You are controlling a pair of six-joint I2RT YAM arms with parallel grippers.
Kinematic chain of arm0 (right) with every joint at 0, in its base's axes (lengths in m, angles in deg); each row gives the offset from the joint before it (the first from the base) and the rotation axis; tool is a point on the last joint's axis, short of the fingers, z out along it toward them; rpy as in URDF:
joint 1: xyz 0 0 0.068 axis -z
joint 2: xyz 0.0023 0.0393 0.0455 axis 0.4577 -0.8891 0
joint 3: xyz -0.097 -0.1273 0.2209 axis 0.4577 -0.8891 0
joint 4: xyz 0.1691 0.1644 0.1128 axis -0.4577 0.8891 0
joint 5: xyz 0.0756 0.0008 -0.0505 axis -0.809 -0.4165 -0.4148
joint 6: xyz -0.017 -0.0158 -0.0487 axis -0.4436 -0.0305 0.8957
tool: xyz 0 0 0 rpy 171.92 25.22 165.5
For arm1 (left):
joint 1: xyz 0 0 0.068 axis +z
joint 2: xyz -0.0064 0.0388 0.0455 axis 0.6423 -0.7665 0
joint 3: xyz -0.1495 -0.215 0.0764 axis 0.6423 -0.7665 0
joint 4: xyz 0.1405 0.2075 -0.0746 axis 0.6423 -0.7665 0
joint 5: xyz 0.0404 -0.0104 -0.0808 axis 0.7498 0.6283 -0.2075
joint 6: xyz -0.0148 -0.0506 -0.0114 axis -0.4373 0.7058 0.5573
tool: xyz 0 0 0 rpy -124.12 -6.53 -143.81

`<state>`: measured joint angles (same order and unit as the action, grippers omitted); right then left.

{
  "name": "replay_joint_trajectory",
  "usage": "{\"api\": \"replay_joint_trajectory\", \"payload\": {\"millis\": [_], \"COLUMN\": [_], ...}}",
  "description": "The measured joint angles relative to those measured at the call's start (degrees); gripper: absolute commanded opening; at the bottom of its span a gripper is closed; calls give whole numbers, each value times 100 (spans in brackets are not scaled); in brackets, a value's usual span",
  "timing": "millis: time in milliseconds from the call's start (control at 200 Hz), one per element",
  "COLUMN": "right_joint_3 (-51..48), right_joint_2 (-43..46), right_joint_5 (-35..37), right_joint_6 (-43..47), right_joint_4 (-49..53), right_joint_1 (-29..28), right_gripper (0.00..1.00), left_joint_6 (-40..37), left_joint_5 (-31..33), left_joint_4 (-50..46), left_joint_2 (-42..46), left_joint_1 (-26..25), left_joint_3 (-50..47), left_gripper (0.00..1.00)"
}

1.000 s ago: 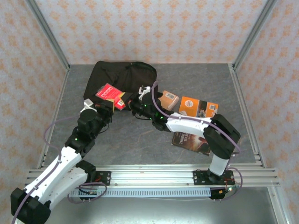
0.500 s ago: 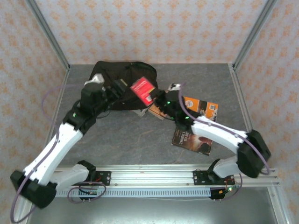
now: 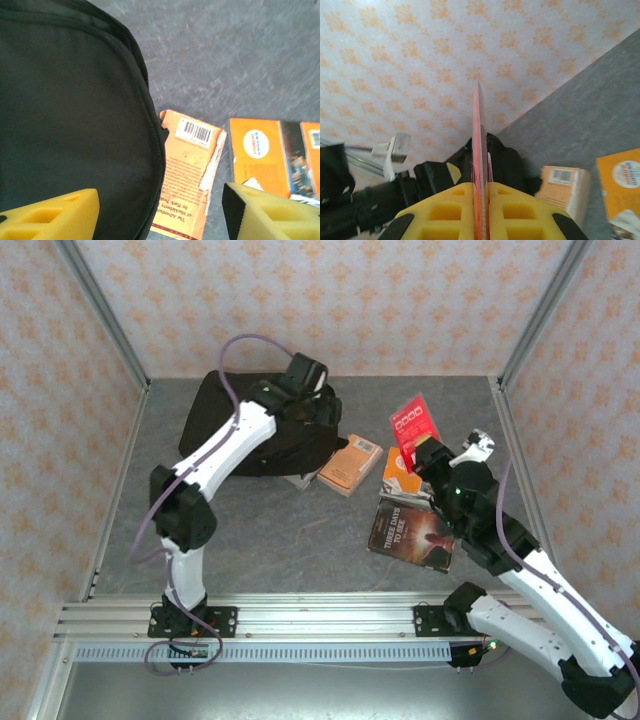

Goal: Pack the student bag
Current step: Open the student bag at the top-center of the table.

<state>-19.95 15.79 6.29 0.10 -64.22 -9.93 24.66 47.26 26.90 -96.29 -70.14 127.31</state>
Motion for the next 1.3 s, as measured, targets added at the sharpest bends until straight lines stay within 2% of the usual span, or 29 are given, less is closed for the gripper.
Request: {"api": "replay_joint_trajectory", "payload": {"millis": [155,265,540,686,996,1301], "right_joint_3": [-66,-170,-321,-321,-321,-319], "right_joint_2": [238,490,1333,1582,1740,1329], "right_joint_5": [31,42,221,284,199,-573], "right_joint_6": [267,350,407,404,400,476], "right_joint_4": [505,839,1486,1757,2280,2269], "right_joint_1": [0,0,0,0,0,0], "right_gripper": [0,0,0,0,0,0], "left_joint_6": [-527,-846,-1134,-1217,-1189,-964], "left_joint_5": [466,914,1445,1565,1624,1362], "left_joint_4": [-437,-739,-898,-944,-1102,-1370], "left_joint_2": [-627,-960,-1043,-1104,-1115,-723], "left_joint_1": [-234,-358,-391,-409,-396,-341], "left_joint_3": [393,793,874,997,1248,1408], "left_gripper": [64,58,26,0,0,0]}}
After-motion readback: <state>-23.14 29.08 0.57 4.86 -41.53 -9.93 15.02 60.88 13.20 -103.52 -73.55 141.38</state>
